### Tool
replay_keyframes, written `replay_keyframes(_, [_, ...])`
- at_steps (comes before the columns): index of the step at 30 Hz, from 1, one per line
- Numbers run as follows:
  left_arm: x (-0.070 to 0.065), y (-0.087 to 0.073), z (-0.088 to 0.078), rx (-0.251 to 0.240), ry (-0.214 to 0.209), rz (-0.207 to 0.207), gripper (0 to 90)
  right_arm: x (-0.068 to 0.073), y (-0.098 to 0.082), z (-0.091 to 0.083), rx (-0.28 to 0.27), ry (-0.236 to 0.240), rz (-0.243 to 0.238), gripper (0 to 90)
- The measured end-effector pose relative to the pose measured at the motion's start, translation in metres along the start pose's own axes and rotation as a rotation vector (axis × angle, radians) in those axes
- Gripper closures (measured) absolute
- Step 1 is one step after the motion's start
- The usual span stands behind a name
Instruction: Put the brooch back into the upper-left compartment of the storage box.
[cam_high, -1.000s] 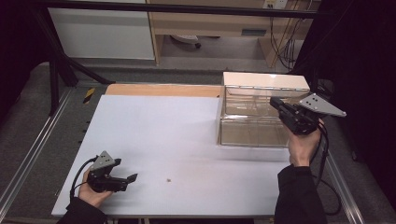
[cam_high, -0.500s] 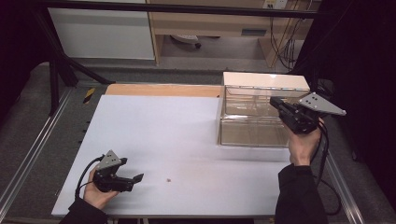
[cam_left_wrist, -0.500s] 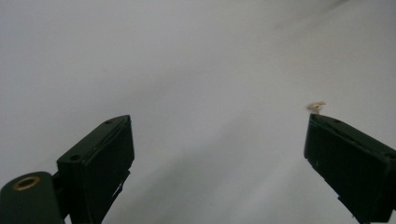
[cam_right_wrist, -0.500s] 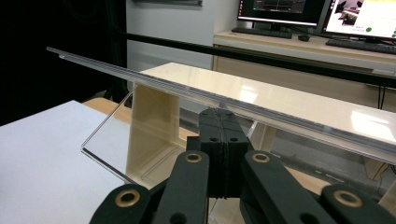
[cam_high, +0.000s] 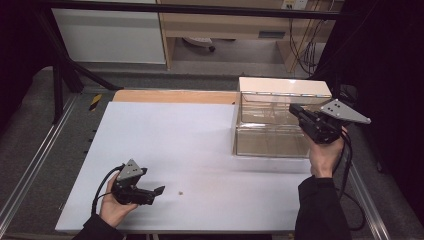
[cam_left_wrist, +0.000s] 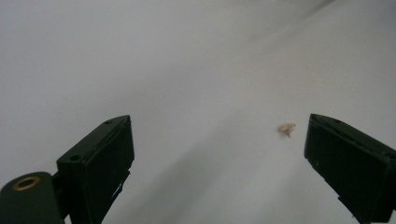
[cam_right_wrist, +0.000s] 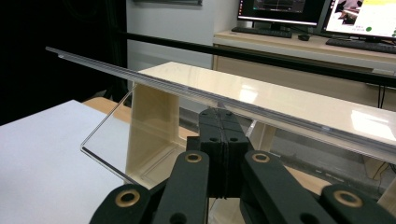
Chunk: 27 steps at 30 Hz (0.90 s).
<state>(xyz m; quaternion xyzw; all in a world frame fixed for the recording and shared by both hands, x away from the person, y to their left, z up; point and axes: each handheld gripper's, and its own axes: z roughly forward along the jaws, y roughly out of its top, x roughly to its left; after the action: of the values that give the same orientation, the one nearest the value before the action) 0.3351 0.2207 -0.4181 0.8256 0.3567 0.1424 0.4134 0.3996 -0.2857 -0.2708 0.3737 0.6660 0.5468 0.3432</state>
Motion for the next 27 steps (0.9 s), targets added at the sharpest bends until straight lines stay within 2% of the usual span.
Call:
replay_keyframes(6, [-0.012,0.012,0.011,0.022,-0.014,0.009,10.5,0.000,0.000,0.001,0.007,0.004,-0.003,90.0])
replay_keyframes(11, [-0.022,0.016,0.023,0.063,-0.024,0.024,16.7,-0.001,0.000,0.000,0.007,0.004,-0.001,90.0])
replay_keyframes(21, [-0.035,0.013,0.038,0.108,-0.081,0.045,42.0,0.000,0.001,0.000,0.011,0.004,-0.006,90.0])
replay_keyframes(27, [-0.039,0.012,0.047,0.144,-0.090,0.075,51.0,0.000,0.001,0.000,0.014,0.003,-0.008,90.0])
